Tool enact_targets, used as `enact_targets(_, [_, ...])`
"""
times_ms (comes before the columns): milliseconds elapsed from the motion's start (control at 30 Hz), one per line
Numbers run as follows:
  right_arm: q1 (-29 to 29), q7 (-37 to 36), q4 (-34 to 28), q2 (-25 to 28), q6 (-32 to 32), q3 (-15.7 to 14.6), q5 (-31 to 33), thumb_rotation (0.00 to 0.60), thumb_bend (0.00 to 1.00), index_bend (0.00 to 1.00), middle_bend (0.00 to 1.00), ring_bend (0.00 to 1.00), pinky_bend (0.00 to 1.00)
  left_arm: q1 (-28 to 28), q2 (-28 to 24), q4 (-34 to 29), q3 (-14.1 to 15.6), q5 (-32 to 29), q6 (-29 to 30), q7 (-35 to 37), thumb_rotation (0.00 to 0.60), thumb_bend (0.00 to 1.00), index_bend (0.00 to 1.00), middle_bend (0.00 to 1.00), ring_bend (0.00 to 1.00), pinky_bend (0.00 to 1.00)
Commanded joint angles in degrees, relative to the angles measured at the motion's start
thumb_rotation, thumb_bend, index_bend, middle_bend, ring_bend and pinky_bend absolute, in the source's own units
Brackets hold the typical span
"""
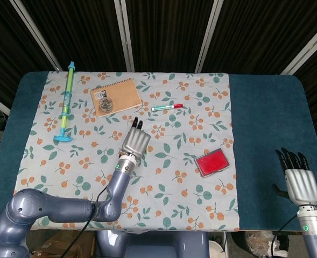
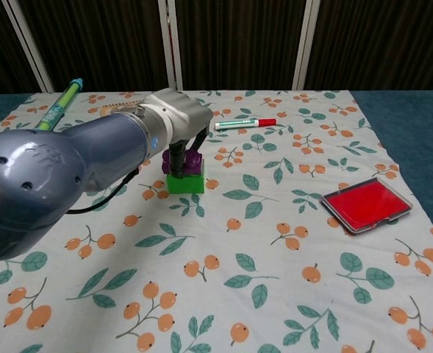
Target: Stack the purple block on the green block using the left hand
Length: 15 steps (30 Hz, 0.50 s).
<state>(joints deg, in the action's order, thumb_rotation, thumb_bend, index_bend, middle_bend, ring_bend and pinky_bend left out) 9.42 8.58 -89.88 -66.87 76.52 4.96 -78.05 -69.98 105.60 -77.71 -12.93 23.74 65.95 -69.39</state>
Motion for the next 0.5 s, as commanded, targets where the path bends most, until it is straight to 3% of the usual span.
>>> enact_targets(33, [0.0, 0.0, 0.0, 0.0, 0.0, 0.0, 0.0, 0.6, 0.22, 0.04, 0.06, 0.1, 0.0, 0.1, 0.3, 0.5, 0.1, 0.0, -0.2, 0.0, 0.6, 0.3, 0.54, 0.59, 0.1, 0.0])
enact_targets(500, [0.2, 0.4, 0.1, -0.2, -0.4, 0.1, 0.4, 0.6, 0.22, 0.04, 0.06, 0.1, 0.0, 0.5, 0.5, 1.5, -0.3, 1.0, 0.1, 0.1, 0.6, 0.3, 0.54, 0.59, 0.1, 0.0])
